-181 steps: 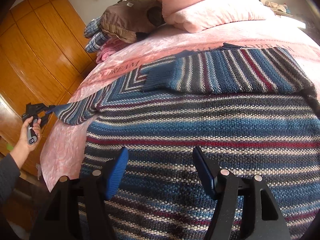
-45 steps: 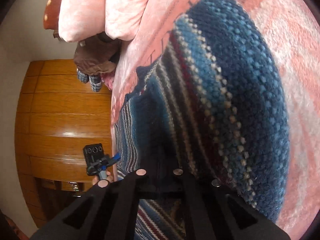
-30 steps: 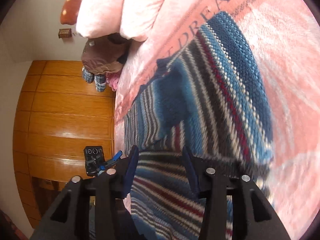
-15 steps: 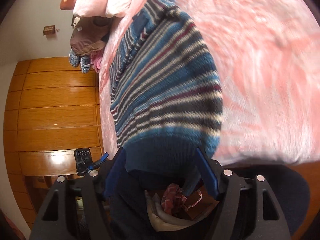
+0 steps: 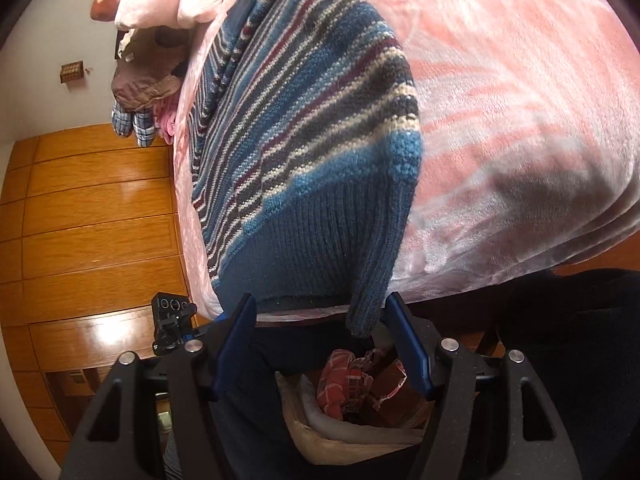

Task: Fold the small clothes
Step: 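Lift the ribbed hem and fold it up toward the collar with the right tool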

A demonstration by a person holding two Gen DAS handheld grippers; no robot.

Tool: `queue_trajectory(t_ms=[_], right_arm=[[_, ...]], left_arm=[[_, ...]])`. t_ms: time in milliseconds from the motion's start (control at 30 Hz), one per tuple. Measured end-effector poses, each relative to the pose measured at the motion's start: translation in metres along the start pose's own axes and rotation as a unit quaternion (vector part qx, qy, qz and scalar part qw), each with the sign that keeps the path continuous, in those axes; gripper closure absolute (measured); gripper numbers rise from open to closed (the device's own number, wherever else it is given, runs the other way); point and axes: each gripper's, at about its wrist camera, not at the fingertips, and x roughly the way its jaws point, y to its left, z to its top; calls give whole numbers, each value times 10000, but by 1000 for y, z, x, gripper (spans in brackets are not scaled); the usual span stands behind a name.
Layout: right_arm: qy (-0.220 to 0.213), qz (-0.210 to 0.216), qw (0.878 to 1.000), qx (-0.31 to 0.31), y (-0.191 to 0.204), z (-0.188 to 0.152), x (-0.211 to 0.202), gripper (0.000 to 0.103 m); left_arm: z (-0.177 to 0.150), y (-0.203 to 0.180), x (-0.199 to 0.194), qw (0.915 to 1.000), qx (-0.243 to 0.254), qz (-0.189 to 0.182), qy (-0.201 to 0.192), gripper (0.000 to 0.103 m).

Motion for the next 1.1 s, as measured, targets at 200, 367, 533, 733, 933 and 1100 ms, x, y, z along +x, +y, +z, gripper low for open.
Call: queue_trajectory(t_ms=[200, 367, 533, 733, 933, 1100], right_arm=[[-89, 19, 9999, 77, -6, -2, 7, 45], [-164, 100, 9998, -21, -10, -3, 3, 91], [-373, 259, 9987, -249, 1, -10, -15, 95], [-672, 580, 9951, -429, 20, -10, -41, 95], [-829, 664, 9917, -722, 52, 4, -60, 95], [-971, 718, 9891, -848, 77, 29, -70, 95]], left_arm=[[-4, 11, 7, 9996, -232, 141, 70, 90], [-4, 12, 3, 9996, -279, 99, 1, 95], [-13, 1, -22, 9990, -202, -206, -328, 96], [-16, -18, -49, 9968, -44, -534, -594, 96], [-6, -42, -67, 9943, 132, -760, -731, 96], [12, -61, -78, 9920, 205, -868, -897, 96]])
